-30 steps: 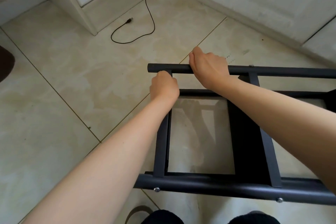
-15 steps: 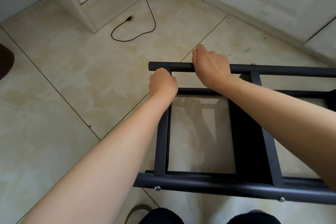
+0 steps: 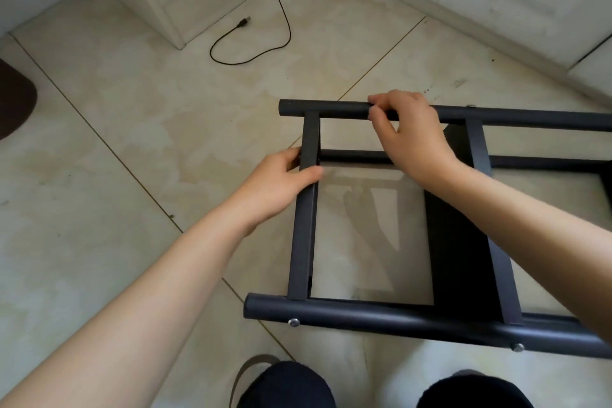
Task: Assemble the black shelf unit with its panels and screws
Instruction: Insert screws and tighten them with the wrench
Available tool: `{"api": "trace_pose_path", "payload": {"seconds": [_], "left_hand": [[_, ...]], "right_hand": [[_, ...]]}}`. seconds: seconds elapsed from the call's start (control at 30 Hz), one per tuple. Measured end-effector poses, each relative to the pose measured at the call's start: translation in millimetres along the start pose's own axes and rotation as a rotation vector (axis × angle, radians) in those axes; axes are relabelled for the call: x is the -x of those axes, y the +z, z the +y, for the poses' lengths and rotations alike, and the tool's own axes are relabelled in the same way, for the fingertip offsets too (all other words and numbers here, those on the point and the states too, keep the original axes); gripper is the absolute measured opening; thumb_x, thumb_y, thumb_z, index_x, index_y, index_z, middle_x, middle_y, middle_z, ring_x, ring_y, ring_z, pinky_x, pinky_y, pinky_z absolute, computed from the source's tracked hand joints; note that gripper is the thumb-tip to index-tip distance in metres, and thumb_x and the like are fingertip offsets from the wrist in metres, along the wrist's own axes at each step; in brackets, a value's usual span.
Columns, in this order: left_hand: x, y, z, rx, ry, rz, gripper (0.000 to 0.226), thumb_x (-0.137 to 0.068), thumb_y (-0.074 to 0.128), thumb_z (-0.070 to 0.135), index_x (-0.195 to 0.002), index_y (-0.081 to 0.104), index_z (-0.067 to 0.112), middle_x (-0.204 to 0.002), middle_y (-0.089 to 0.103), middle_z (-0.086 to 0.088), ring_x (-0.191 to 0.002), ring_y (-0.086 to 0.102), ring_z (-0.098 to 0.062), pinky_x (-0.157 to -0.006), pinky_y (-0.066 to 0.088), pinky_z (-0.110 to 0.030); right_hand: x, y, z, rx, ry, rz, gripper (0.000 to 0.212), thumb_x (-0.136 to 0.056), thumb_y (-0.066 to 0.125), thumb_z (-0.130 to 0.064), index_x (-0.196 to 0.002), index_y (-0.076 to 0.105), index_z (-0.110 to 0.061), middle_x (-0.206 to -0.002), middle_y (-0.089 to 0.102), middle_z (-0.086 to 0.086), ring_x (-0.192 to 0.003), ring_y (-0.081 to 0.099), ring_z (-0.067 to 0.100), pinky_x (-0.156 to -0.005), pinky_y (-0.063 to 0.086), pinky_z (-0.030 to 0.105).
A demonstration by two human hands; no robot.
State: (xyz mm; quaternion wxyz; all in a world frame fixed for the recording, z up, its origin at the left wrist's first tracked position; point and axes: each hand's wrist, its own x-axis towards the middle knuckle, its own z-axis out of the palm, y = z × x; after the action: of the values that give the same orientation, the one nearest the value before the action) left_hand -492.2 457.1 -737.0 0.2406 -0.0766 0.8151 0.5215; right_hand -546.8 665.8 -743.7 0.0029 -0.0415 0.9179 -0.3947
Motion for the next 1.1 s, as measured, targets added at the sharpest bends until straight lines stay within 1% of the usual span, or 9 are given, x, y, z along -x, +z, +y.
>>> {"api": "trace_pose_path", "payload": {"seconds": [0.13,0.4,0.47,0.5,0.6,0.67,0.77,0.9,1.1], "left_hand": [[40,1,-19,-0.039,0.065,-0.119,0.069,-0.094,0.066,0.034,-0.155,0.034,0.033,-0.152,0.045,0.019,-0.137,0.045,-0.003,-0.117,0.038,-0.04],[106,-13,-44,-0.046,-0.045,-0.349,0.114,-0.049,0.084,0.074,-0.136,0.011,0.08,-0.147,0.035,0.039,-0.131,0.054,-0.009,-0.112,0.043,-0.032],[115,-13,-45,-0.155,-0.035,-0.377,0.115,-0.054,0.088,0.063,-0.134,0.008,0.082,-0.114,0.049,0.055,-0.105,0.062,0.003,-0.095,0.047,-0.019],[117,-11,-45,-0.223,0.01,-0.362,0.114,-0.061,0.09,0.052,-0.134,0.008,0.082,-0.095,0.057,0.05,-0.084,0.061,0.004,-0.082,0.046,-0.014],[119,-5,-44,-0.348,0.136,-0.263,0.111,-0.072,0.09,0.027,-0.135,0.015,0.08,-0.085,0.06,0.039,-0.062,0.051,-0.005,-0.065,0.042,-0.01],[120,-5,-47,-0.341,0.153,-0.23,0.103,-0.073,0.09,0.027,-0.133,0.025,0.08,-0.103,0.06,0.044,-0.071,0.058,-0.006,-0.072,0.044,-0.009],[121,-4,-58,-0.359,0.155,-0.215,0.094,-0.072,0.088,0.037,-0.131,0.029,0.08,-0.143,0.033,0.043,-0.093,0.058,-0.005,-0.091,0.045,-0.013],[116,-4,-69,-0.224,0.223,-0.223,0.089,-0.064,0.086,0.045,-0.131,0.037,0.075,-0.142,0.019,0.053,-0.119,0.05,0.014,-0.092,0.04,-0.002],[106,-5,-78,-0.228,0.372,-0.227,0.095,-0.06,0.088,0.041,-0.141,0.041,0.059,-0.161,0.011,0.033,-0.148,0.019,0.007,-0.113,0.02,-0.007]], "right_hand": [[37,5,-8,0.038,-0.062,-0.066,0.013,-0.099,0.056,-0.027,-0.099,0.067,-0.019,-0.111,0.063,-0.006,-0.112,0.052,0.01,-0.091,0.038,0.022],[97,18,-14,-0.042,0.045,-0.472,0.011,-0.096,0.062,-0.031,-0.099,0.072,-0.027,-0.074,0.068,-0.012,-0.076,0.063,0.0,-0.068,0.051,0.012],[107,22,-14,-0.053,0.098,-0.552,0.012,-0.096,0.061,-0.028,-0.098,0.072,-0.024,-0.074,0.072,-0.012,-0.075,0.066,0.003,-0.075,0.056,0.022],[110,24,-14,-0.103,0.137,-0.609,0.013,-0.097,0.06,-0.025,-0.098,0.072,-0.021,-0.075,0.074,-0.011,-0.076,0.068,0.005,-0.078,0.057,0.026],[118,29,-15,-0.317,0.273,-0.748,0.012,-0.098,0.058,-0.014,-0.096,0.07,-0.009,-0.078,0.077,-0.002,-0.082,0.074,0.018,-0.082,0.06,0.029],[121,30,-14,-0.402,0.345,-0.784,0.011,-0.097,0.06,-0.012,-0.095,0.069,-0.007,-0.082,0.078,0.003,-0.086,0.074,0.023,-0.08,0.06,0.025],[124,32,-10,-0.493,0.444,-0.848,0.011,-0.095,0.064,-0.011,-0.099,0.07,-0.002,-0.087,0.078,0.008,-0.086,0.073,0.022,-0.079,0.059,0.024],[123,32,-4,-0.606,0.506,-0.9,0.012,-0.088,0.072,-0.01,-0.099,0.075,-0.006,-0.092,0.077,0.008,-0.082,0.071,0.014,-0.076,0.058,0.022],[115,35,3,-0.76,0.621,-0.977,0.015,-0.083,0.075,-0.007,-0.095,0.078,-0.016,-0.098,0.076,0.01,-0.091,0.069,0.016,-0.083,0.057,0.024]]}}
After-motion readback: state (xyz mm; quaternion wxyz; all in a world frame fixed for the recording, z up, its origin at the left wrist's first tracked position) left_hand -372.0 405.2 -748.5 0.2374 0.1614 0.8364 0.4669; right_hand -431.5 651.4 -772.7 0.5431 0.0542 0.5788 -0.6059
